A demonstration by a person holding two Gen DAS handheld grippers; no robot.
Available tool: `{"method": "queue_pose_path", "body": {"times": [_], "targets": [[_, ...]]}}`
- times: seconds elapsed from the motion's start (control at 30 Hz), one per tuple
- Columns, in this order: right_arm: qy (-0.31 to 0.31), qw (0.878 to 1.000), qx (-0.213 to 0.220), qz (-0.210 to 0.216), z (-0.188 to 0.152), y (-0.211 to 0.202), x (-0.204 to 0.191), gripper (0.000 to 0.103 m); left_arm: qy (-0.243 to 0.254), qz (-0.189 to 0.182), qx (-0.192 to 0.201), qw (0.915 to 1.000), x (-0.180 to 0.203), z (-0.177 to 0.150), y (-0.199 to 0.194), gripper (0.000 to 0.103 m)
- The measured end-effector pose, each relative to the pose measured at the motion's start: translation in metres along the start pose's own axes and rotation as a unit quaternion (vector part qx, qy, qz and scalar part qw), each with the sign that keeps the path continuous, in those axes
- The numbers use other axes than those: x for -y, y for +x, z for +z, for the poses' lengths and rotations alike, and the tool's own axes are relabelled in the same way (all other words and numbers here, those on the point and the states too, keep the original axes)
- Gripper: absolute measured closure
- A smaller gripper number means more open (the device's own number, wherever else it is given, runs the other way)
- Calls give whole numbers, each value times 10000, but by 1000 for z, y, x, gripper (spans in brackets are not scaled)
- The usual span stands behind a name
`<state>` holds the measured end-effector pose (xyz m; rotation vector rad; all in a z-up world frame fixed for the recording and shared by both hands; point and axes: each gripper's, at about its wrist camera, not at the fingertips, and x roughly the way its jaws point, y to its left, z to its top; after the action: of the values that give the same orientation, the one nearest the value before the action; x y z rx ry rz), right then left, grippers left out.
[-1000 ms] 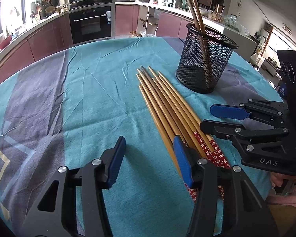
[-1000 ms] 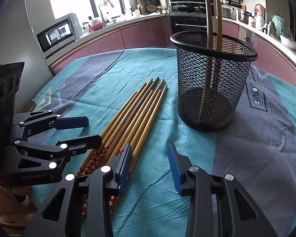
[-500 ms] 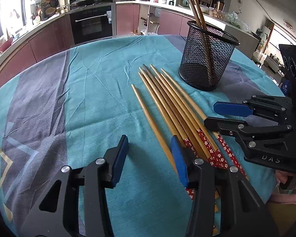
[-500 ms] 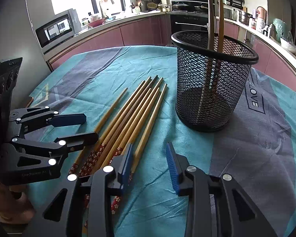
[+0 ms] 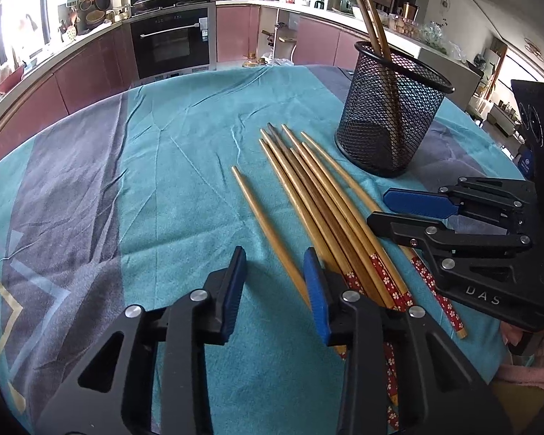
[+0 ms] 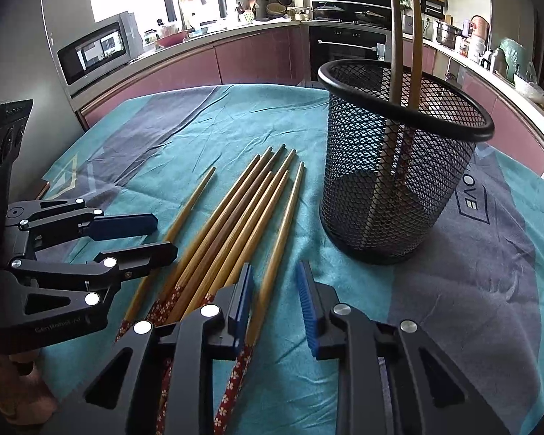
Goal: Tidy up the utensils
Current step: 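Grasp another chopstick from the bundle with the left gripper while the right gripper grasps one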
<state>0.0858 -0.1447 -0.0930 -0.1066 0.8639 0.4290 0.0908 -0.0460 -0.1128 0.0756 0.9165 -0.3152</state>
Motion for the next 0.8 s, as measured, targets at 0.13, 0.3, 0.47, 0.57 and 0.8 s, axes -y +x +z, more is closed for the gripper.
{"method": "queue_pose_path", "body": {"times": [0.13,0.3,0.47,0.57,0.8], "targets": [[142,9999,20,66,1,-1,6,94,-77,21,16,10000,0,2,2,82],[325,9993,53,175,0,-2,12,97,-352,-91,-38,9993,-6,4,3,91],[507,9983,124,251,-2,-8,21,97,-573,-148,-24,9982,-11,1,1,96],[535,9979,150,339,-3,-11,23,97,-586,-164,-3,9981,-11,0,-1,96],[555,9957,333,661,-3,-26,23,97,-526,-384,187,9977,-9,3,-19,96]]}}
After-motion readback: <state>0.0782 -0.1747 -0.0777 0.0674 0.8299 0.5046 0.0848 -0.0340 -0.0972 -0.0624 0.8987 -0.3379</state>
